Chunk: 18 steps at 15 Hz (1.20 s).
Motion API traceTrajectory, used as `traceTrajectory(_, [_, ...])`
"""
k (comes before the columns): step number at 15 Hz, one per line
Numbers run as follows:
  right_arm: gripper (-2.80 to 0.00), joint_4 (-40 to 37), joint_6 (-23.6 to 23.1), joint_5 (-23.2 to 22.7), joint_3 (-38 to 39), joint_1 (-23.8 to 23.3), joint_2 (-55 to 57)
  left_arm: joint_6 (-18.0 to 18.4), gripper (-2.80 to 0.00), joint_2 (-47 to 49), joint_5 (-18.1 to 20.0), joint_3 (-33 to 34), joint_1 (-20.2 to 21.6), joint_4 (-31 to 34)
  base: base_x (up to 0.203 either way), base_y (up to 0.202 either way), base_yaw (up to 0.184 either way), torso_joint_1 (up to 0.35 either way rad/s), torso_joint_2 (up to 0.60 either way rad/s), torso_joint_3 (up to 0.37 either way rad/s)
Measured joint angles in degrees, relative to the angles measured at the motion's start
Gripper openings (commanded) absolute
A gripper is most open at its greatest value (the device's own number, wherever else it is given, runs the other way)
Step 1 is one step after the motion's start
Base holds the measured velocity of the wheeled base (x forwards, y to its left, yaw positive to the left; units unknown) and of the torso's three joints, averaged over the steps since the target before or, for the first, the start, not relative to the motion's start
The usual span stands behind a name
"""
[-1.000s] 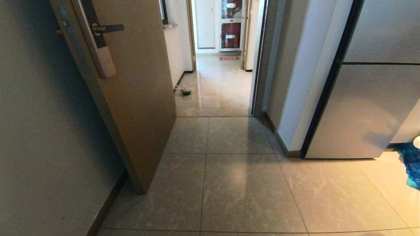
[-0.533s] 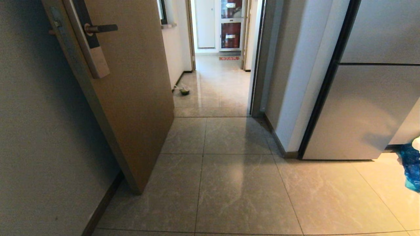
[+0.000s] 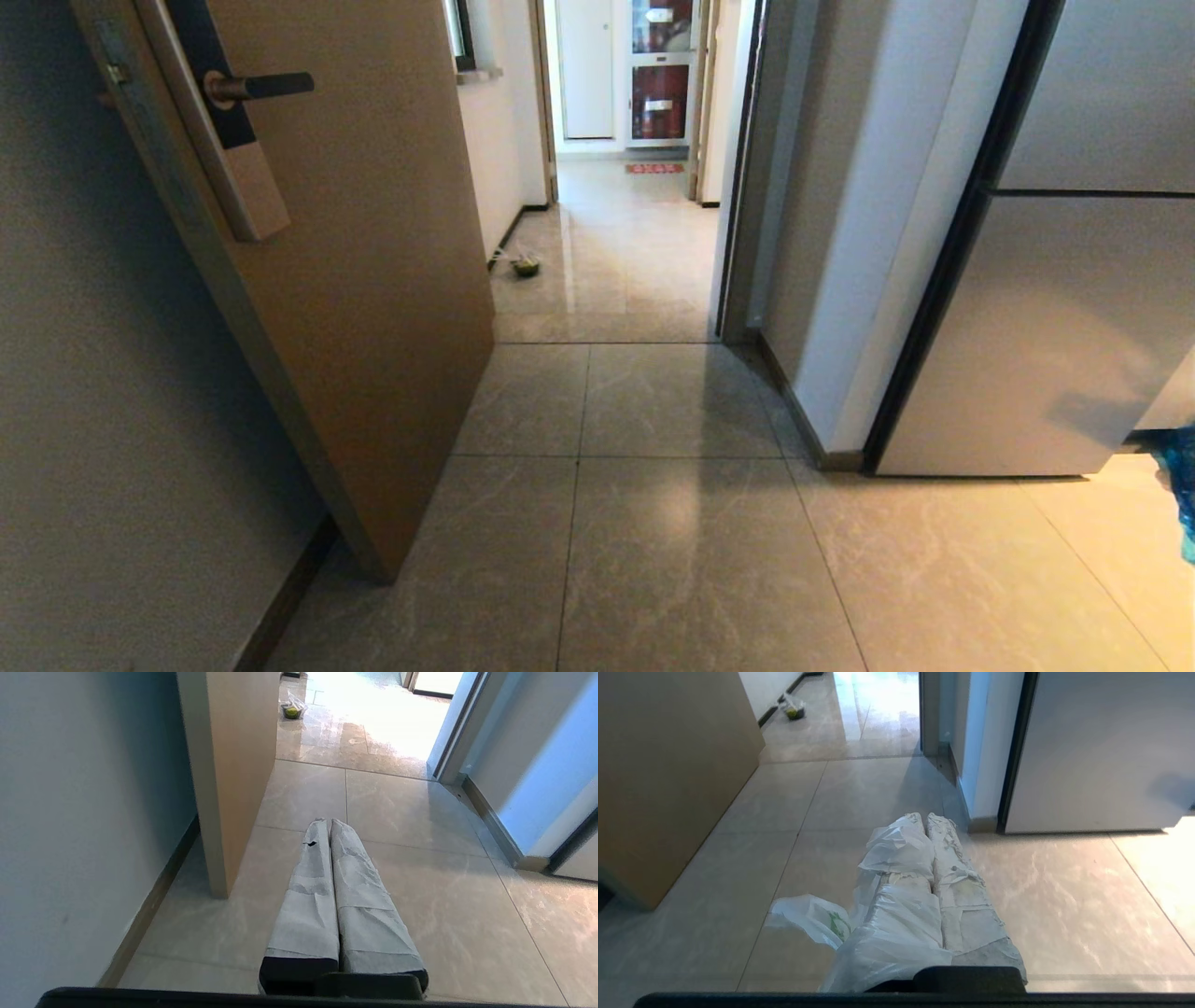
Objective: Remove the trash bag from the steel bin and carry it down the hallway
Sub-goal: Put the trash bag at the door
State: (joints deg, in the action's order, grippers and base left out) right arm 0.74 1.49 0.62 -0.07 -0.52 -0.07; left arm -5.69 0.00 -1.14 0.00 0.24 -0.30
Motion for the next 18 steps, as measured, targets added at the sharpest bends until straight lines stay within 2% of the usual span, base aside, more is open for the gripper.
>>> traceTrajectory(18, [-2.80, 0.0, 0.0, 0.0, 0.0, 0.0, 0.0, -0.1, -2.80, 0.0, 0.0, 0.0, 0.0, 0.0, 0.192, 0.000, 0.001, 0.002, 0.00, 0.001])
